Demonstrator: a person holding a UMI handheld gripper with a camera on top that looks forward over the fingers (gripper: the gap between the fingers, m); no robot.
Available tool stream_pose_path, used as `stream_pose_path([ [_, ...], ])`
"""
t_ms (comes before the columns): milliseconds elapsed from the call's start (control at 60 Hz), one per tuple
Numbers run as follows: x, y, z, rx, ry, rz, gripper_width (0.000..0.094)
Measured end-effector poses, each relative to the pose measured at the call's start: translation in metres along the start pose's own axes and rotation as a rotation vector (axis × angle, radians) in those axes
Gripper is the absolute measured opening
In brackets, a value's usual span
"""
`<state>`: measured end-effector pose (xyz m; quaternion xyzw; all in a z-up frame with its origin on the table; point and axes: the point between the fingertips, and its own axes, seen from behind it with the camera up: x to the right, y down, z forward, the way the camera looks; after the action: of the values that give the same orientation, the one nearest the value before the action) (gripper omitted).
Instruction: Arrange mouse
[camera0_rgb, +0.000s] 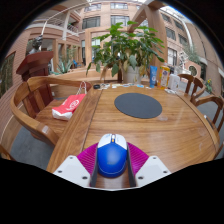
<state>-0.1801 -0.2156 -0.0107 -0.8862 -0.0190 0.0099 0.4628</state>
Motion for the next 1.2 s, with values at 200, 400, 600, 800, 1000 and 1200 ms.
stream_pose_path([
  [200, -0.014, -0.032, -0.008, 0.071, -0.096, -0.066, 0.0388],
  [400, -0.034, -0.201, -0.068, 0.379, -0.272, -0.059, 0.0388],
  [600, 0.038, -0.278, 0.011, 0.394, -0.161, -0.027, 0.0383],
  [800, 0.098, -0.192, 0.147, 0.125, -0.044, -0.052, 0.0384],
  [1000, 0.109, -0.139, 0.186, -0.021, -0.056, 0.026, 0.0472],
  [1200, 0.116, -0.148, 0.166, 0.0, -0.034, 0.02, 0.0862],
])
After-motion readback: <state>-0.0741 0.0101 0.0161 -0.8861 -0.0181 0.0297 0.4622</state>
